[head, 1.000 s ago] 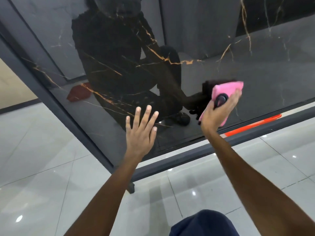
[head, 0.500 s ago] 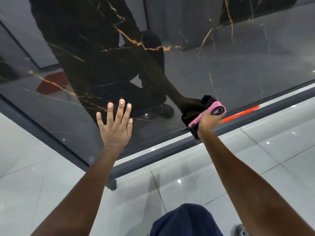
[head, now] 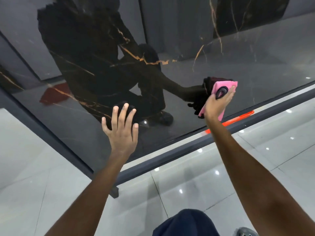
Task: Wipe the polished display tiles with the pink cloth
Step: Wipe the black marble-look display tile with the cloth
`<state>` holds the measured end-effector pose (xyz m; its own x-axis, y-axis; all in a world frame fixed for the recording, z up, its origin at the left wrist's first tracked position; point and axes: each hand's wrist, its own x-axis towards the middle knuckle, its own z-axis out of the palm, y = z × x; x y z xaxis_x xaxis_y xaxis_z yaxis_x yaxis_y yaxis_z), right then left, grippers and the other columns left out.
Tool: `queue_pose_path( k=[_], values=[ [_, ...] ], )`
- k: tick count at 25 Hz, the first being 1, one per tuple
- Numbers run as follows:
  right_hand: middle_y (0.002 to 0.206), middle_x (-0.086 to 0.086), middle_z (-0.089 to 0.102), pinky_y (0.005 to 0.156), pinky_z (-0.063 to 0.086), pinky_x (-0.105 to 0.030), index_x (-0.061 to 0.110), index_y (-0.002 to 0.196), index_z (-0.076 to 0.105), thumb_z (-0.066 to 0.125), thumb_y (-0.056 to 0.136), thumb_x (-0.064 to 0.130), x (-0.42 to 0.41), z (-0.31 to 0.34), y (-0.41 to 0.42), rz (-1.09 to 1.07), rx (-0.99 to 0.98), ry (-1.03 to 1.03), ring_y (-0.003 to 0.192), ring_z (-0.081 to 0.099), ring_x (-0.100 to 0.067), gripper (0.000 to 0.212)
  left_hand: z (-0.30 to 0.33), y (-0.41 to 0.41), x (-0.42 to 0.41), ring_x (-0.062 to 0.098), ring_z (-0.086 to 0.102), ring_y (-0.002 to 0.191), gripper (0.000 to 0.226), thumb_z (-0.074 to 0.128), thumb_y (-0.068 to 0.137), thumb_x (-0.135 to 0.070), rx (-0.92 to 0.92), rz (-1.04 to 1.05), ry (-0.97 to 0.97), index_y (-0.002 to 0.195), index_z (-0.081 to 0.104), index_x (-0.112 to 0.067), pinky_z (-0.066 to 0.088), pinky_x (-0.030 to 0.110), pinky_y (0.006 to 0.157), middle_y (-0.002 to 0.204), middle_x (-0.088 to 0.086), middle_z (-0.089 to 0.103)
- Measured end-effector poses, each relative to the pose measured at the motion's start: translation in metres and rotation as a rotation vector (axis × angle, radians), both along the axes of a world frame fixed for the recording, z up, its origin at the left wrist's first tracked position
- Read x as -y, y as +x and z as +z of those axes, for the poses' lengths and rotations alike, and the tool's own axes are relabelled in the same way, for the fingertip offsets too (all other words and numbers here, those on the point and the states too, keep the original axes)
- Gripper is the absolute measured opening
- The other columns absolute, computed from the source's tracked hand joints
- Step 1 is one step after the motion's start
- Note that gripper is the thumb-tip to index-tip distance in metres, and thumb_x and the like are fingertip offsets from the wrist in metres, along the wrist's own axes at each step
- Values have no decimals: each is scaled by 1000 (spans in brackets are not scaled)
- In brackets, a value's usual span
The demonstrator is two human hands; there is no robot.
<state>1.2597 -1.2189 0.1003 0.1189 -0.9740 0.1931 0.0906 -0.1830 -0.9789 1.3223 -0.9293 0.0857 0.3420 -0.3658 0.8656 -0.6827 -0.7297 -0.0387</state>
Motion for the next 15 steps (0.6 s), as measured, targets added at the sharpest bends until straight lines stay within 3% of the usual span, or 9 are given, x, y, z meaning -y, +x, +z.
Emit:
queue_pose_path(
  k=[2, 5, 7, 8, 10, 12, 13, 14, 15],
  values=[
    [159, -19, 11, 121, 4, -38, 2, 151, 17, 49, 80, 1, -55, 39, 4, 104, 10, -267, 147, 11, -33, 77, 50, -10, 16, 20, 18, 145, 39, 35, 100, -30, 27, -104, -105, 138, 42, -23, -4, 42, 117, 152, 1, 31],
    [158, -11, 18, 120, 5, -38, 13, 151, 22, 50, 84, 20, -140, 71, -3, 373, -270, -1158, 147, 13, -28, 73, 163, 1, 41, 29, 21, 146, 43, 38, 101, -31, 96, -121, -293, 142, 43, -19, -4, 41, 118, 154, 8, 35],
    [154, -11, 30, 118, 14, -38, 12, 148, 32, 51, 82, 20, -101, 105, -12, 311, -327, -1434, 145, 21, -29, 70, 211, 11, 47, 33, 22, 146, 47, 38, 102, -30, 136, -1, -327, 148, 37, -19, 0, 45, 119, 157, 7, 31],
    [153, -12, 32, 118, 12, -34, 10, 147, 34, 53, 79, 16, -66, 123, -15, 236, -313, -1388, 144, 22, -32, 71, 217, 15, 48, 35, 21, 146, 50, 37, 103, -29, 143, 71, -319, 151, 31, -19, 3, 50, 119, 159, 6, 28],
    [156, -13, 23, 117, 3, -21, 5, 148, 30, 55, 76, 4, 5, 165, -24, 82, -286, -1024, 145, 17, -37, 77, 216, 19, 50, 36, 22, 146, 53, 36, 104, -27, 181, 153, -285, 154, 23, -19, 8, 56, 117, 160, 6, 25],
    [160, -10, 13, 119, 6, -25, 7, 151, 20, 55, 79, -1, 15, 193, -26, 39, -218, -610, 147, 9, -33, 81, 212, 23, 51, 36, 21, 145, 53, 34, 105, -26, 177, 149, -264, 155, 20, -18, 9, 57, 116, 160, 6, 24],
    [160, -8, 13, 120, 9, -33, 10, 152, 19, 55, 79, 2, -10, 197, -20, 48, -246, -555, 148, 7, -28, 82, 212, 24, 50, 36, 21, 145, 53, 32, 105, -27, 161, 129, -267, 156, 18, -18, 8, 57, 116, 160, 6, 23],
    [160, -6, 15, 118, 12, -40, 14, 153, 19, 54, 77, 8, -42, 193, -12, 91, -289, -666, 148, 6, -24, 83, 212, 25, 50, 36, 21, 145, 53, 31, 105, -28, 164, 119, -276, 156, 17, -18, 8, 57, 115, 160, 6, 23],
    [160, -4, 18, 115, 14, -46, 18, 153, 21, 52, 77, 16, -74, 186, -9, 168, -349, -918, 148, 7, -22, 82, 213, 25, 51, 36, 21, 145, 54, 30, 106, -28, 176, 123, -284, 156, 16, -18, 9, 57, 115, 160, 6, 23]
  ],
)
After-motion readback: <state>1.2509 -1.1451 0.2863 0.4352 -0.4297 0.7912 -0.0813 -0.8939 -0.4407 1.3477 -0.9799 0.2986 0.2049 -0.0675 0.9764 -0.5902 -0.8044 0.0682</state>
